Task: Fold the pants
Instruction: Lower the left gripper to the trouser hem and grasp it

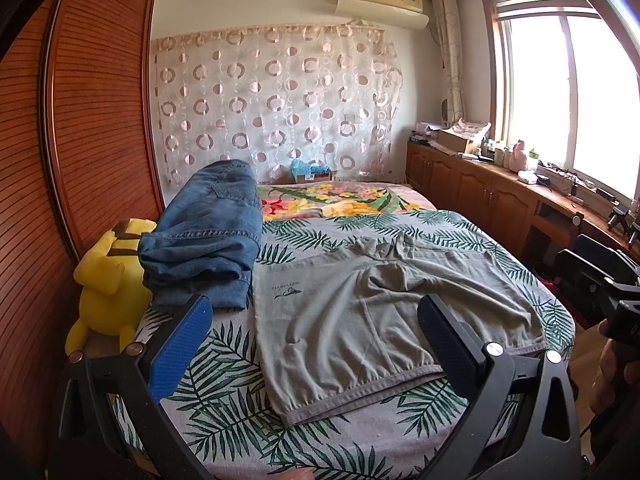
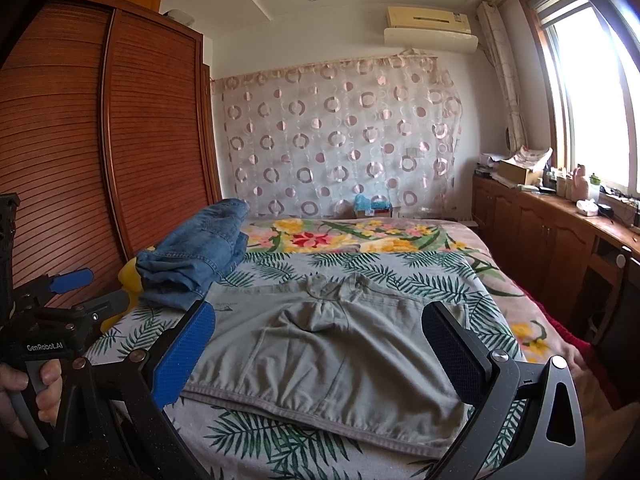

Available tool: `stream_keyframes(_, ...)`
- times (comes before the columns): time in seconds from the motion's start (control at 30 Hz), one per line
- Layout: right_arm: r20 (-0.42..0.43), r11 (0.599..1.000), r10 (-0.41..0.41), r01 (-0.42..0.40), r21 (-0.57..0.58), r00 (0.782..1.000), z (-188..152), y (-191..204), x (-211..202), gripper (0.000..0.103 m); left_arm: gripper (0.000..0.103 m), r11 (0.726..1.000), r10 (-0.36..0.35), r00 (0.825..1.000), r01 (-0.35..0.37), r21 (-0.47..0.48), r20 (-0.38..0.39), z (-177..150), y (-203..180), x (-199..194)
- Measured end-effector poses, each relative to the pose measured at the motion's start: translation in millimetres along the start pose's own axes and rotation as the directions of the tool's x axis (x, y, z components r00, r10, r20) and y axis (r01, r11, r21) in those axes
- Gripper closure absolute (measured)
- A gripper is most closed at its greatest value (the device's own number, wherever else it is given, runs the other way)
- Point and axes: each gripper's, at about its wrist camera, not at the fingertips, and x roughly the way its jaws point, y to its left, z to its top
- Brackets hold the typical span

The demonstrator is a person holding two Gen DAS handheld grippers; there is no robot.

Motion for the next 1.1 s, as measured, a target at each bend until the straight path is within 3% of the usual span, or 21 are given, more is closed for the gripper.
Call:
stream_keyframes(0.53, -0.100, 0.998, -0.057, 0.054, -0.037, 0.993, -14.0, -10.3, 20.1, 0.000, 0.000, 1.000, -0.008, 0.992, 0.005, -0.024, -0.127, -36.7, 20.2, 42.5)
stream_keyframes(0.97, -0.263, 0.995, -0.100, 0.091, -0.044, 0.960, -27.1, -25.4, 34.6, 0.000, 0.001, 0.997, -0.072, 0.964, 0.064, -0.039, -0.255, -68.4, 32.0, 71.8)
stream_keyframes(1.1, -0.305, 0.992, -0.121, 0.107, -0.062, 0.945, -27.1, -22.4, 36.1, 0.000, 0.008, 0.996, -0.087, 0.954, 0.075, -0.051, -0.286, -75.8, 38.7, 76.9)
